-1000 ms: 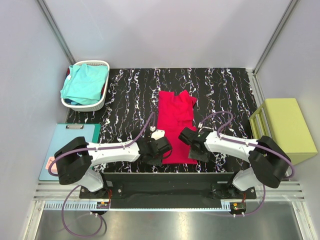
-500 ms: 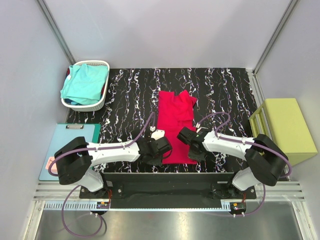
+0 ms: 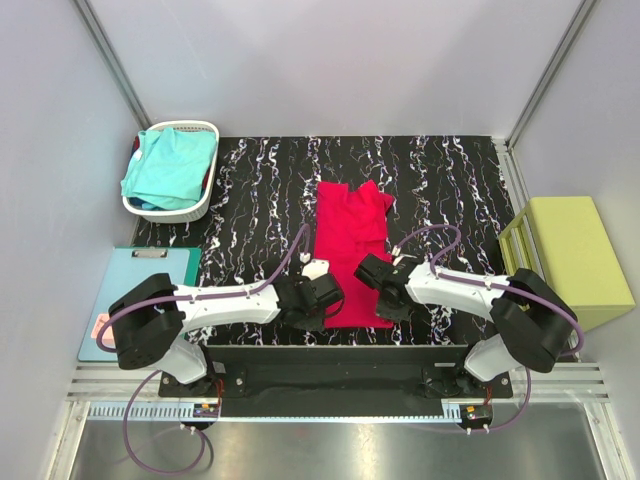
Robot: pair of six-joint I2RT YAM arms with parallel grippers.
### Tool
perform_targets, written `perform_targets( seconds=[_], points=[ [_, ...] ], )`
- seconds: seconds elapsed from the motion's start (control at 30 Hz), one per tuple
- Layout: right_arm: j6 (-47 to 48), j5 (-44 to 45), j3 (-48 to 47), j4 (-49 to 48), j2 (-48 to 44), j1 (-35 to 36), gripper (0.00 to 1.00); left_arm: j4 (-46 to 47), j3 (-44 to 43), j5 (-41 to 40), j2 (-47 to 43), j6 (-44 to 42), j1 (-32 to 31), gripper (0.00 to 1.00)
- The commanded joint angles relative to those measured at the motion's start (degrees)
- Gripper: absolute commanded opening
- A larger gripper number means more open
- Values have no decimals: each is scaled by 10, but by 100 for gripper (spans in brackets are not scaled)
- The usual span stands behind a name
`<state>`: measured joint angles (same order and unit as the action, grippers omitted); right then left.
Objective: Fold and stack the t-shirts
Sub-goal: Grab one side of the 2/3 rectangular tshirt with both arms
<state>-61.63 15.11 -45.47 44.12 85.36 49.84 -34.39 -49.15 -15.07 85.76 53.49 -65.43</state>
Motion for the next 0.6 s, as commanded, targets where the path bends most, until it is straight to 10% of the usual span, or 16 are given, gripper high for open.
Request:
perform_targets(
  seconds=[0.0,0.57],
  points=[
    [-8,-20,30,11,14,7,8,14,-7,-14,-9,11,-3,34],
    [-6,-15,33,24,-7,6,9,71,-14,-15,55,-18,24,33]
  ],
)
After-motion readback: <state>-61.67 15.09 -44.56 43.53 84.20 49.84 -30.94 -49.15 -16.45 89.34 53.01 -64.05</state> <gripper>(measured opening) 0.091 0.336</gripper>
